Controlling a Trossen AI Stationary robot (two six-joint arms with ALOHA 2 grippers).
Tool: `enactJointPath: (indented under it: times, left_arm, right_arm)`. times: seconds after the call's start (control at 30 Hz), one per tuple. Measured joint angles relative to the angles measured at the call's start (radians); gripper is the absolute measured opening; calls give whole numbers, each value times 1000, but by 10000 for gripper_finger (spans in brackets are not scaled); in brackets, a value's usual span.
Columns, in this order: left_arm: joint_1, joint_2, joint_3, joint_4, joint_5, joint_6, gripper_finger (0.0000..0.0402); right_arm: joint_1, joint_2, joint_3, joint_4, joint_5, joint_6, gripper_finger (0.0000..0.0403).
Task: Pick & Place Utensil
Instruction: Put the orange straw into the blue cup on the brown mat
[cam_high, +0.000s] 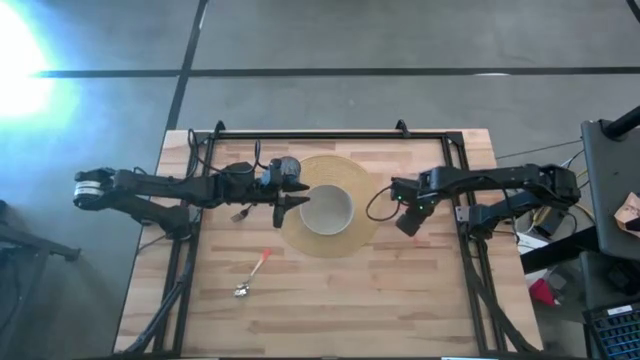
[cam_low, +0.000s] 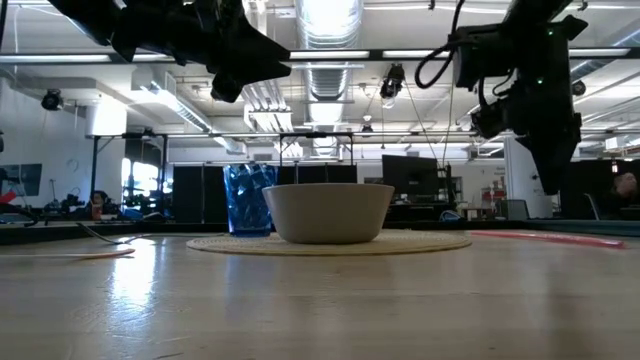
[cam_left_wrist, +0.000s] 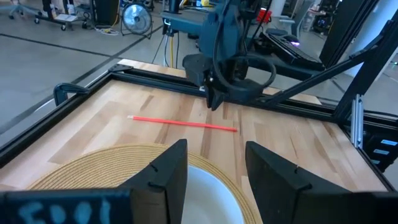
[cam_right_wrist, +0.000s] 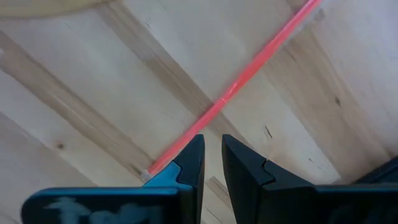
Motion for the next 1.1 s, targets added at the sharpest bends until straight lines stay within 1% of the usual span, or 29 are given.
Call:
enactJointPath:
  times: [0.1, 0.2, 0.37, 0.5, 0.63, 0.83, 1.1]
  left_arm:
    - [0, 0, 0, 1, 0, 0, 154]
    - [0, 0, 0, 1, 0, 0, 154]
    - [1, 0, -1, 1, 0, 0, 154]
    - [1, 0, -1, 1, 0, 1, 154]
    - [1, 0, -1, 0, 0, 1, 154]
    - [0, 0, -1, 0, 0, 1, 154]
    - [0, 0, -1, 1, 0, 1, 154]
  right_arm:
    - [0, 9, -13, -2, -1, 7, 53]
    - [0, 17, -22, -4, -1, 10, 65]
    - [0, 32, -22, 3, -1, 11, 107]
    - [0, 48, -31, 44, 0, 35, 141]
    - [0, 59, -63, 101, 0, 66, 161]
    - [0, 65, -125, 147, 1, 100, 171]
    - [0, 66, -165, 238, 3, 135, 163]
